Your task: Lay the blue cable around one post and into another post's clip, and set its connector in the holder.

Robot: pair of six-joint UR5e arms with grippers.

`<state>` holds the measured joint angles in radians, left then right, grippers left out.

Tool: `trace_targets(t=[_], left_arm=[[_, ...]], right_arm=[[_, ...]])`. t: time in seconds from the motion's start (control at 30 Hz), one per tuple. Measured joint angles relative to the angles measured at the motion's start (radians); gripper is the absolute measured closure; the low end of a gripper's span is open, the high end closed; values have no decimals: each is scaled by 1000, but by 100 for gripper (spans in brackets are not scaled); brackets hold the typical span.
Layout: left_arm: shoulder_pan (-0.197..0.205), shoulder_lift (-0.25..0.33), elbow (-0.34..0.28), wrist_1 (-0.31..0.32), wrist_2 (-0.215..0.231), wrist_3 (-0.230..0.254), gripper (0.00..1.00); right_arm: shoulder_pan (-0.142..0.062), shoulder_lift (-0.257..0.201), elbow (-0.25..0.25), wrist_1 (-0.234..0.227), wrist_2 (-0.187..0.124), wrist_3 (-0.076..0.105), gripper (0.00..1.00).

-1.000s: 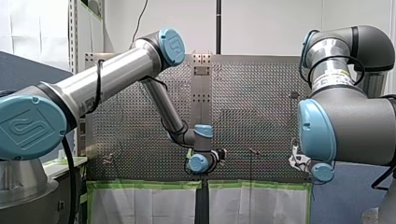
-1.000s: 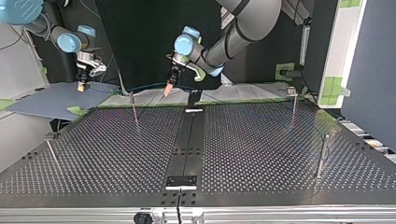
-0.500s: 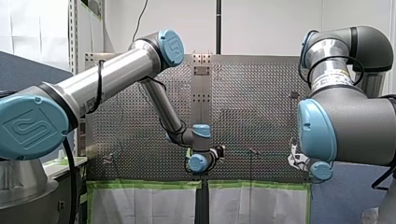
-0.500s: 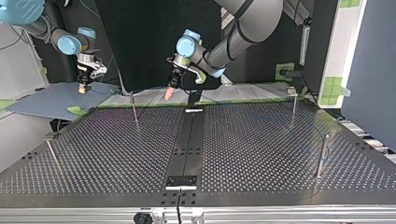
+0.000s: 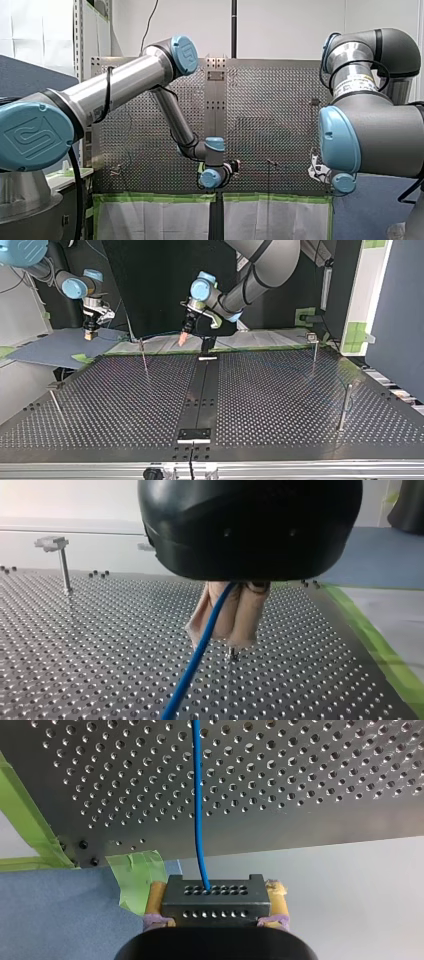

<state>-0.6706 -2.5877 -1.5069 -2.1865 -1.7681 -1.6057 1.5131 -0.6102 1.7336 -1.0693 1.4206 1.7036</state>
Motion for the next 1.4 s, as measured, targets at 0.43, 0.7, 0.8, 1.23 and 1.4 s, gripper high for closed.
trace_targets(t=[0.43,0.7,0.8,1.23,1.4], left_arm=[[32,-25,36,-17,-2,-26,100],[40,-56,87,-60,-10,-27,100],[44,-57,96,-66,-9,-31,100],[67,-57,121,-68,3,-61,100],[72,-58,143,-78,5,-63,100]], right_arm=[[0,0,-3,4,0,2,100],[0,0,-3,4,0,3,100],[0,0,-5,4,0,3,100],[3,0,-60,47,-5,16,100],[7,1,-83,72,-9,21,100]])
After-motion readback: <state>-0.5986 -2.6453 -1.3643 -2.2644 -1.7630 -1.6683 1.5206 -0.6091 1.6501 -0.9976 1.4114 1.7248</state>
